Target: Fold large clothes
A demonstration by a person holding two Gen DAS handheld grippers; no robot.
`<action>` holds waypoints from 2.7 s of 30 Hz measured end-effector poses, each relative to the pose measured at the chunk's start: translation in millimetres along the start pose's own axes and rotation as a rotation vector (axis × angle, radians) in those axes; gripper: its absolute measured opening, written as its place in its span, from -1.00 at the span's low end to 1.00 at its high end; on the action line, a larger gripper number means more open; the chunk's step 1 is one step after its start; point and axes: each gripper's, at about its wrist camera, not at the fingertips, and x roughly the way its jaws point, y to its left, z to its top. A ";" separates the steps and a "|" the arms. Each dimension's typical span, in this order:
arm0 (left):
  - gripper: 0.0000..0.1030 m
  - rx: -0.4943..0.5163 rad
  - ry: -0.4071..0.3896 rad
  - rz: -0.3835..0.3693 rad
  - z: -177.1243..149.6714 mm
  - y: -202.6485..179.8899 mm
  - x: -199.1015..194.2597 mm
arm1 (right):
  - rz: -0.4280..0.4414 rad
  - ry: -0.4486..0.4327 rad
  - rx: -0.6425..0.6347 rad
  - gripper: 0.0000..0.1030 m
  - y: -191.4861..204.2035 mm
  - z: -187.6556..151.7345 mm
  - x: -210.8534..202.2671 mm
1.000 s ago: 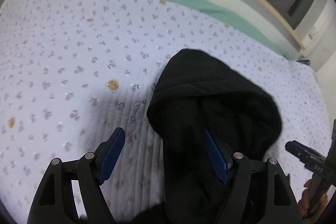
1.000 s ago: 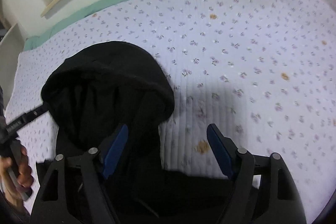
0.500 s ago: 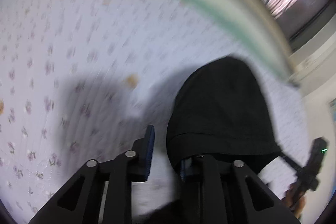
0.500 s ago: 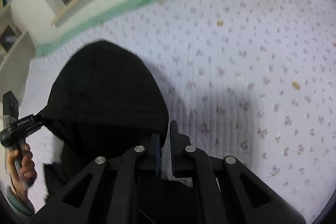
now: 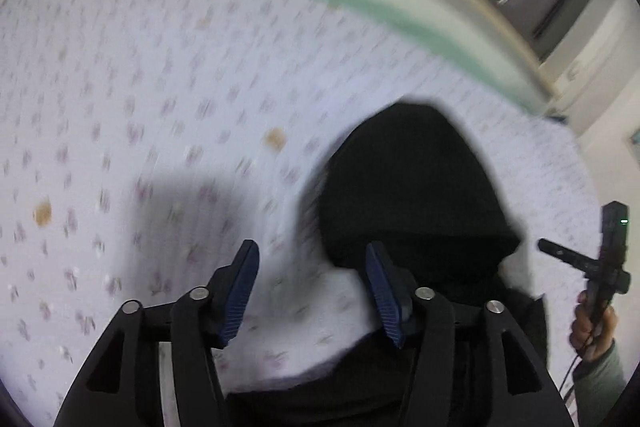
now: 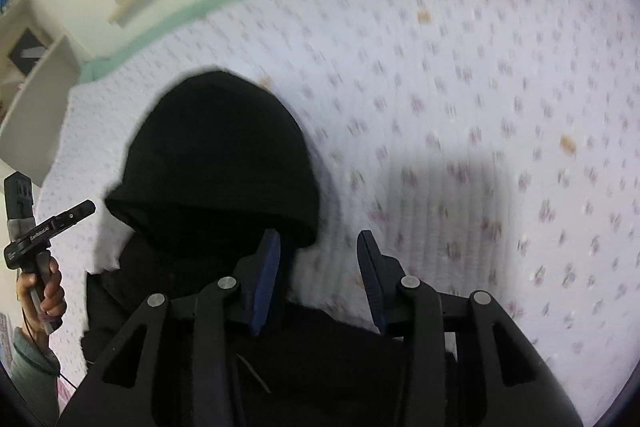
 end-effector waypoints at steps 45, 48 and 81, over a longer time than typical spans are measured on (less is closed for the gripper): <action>-0.62 0.129 0.338 -0.362 83.6 -43.1 159.5 | 0.323 0.278 -0.301 -0.60 55.6 103.1 168.0; -0.66 0.188 0.278 -0.382 76.0 -55.7 117.9 | 0.294 0.212 -0.387 -0.67 77.1 92.1 131.0; -0.20 0.213 0.314 -0.192 -270.1 -104.9 -152.3 | -0.041 0.162 -0.433 -0.46 107.8 -272.0 -127.5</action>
